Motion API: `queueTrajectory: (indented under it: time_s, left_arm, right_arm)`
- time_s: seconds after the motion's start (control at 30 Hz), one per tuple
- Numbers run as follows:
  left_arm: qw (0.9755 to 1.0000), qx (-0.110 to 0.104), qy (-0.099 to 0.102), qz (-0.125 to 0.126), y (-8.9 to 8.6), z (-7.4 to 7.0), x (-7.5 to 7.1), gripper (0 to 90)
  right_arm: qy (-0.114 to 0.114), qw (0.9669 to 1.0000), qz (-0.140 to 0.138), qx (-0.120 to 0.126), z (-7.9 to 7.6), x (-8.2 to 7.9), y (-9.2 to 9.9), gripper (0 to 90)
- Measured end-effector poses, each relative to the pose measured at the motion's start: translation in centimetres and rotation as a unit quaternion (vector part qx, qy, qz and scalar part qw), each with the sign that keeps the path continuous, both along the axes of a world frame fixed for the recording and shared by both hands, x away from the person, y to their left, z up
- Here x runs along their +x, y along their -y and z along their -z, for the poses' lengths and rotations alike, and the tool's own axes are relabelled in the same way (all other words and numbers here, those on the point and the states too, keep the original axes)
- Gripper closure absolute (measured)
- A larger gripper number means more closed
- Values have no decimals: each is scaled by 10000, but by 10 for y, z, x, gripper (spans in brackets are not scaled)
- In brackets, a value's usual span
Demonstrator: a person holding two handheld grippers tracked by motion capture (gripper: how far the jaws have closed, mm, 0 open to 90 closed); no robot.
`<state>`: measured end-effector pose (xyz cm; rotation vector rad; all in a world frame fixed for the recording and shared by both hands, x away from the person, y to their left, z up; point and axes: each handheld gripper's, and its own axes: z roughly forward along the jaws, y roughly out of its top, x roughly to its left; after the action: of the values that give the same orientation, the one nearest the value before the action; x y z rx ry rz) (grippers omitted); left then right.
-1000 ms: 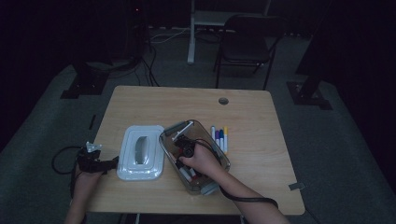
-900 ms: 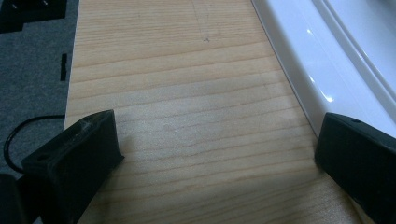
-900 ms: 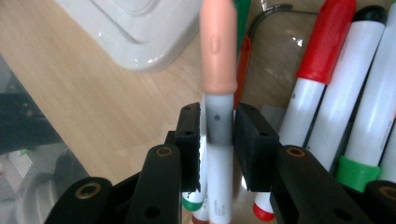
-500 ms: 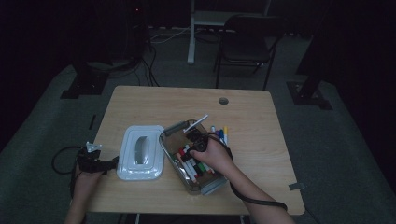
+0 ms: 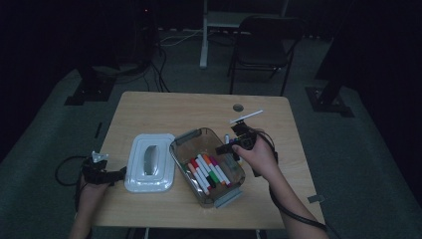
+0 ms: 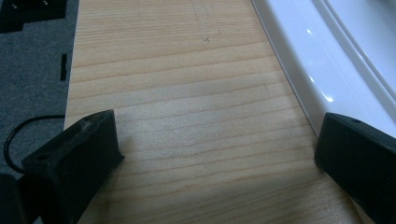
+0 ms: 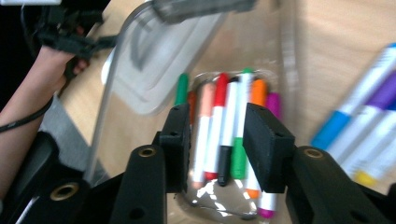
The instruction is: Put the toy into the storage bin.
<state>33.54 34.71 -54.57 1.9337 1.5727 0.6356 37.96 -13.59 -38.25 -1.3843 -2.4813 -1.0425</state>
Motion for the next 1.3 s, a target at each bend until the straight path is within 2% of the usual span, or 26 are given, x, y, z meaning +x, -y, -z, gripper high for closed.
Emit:
queueTrajectory:
  time_s: [0.1,0.2,0.37,0.6,0.7,0.77,0.8,0.97,1.23,1.3]
  left_arm:
    - [10000,0,0,-1,0,0,0,4]
    - [10000,-5,-1,-2,0,0,0,4]
    - [10000,-10,0,-6,0,0,0,4]
    - [10000,-4,-5,-1,0,0,0,5]
    - [10000,-4,-5,-1,0,0,0,5]
    - [10000,-5,-5,-2,0,0,0,4]
    - [10000,-4,-5,-1,0,0,0,4]
    - [10000,-4,-5,-1,0,0,0,4]
    - [10000,-3,-6,0,0,0,0,4]
    - [10000,-3,-6,-1,0,0,0,5]
  right_arm:
    - [150,9995,264,32,-1,2,16,583]
    - [182,9990,402,8,4,3,28,553]
    - [101,9972,736,30,17,10,48,504]
    - [1,9940,1086,-150,44,26,67,496]
    - [-65,9918,1255,-218,59,34,69,459]
    - [-103,9909,1319,-230,64,37,70,459]
    - [-132,9890,1436,-342,74,43,71,459]
    - [-216,9839,1667,-600,94,59,71,511]
    - [-576,9785,1798,-835,115,78,65,580]
    - [-646,9783,1768,-870,118,80,63,596]
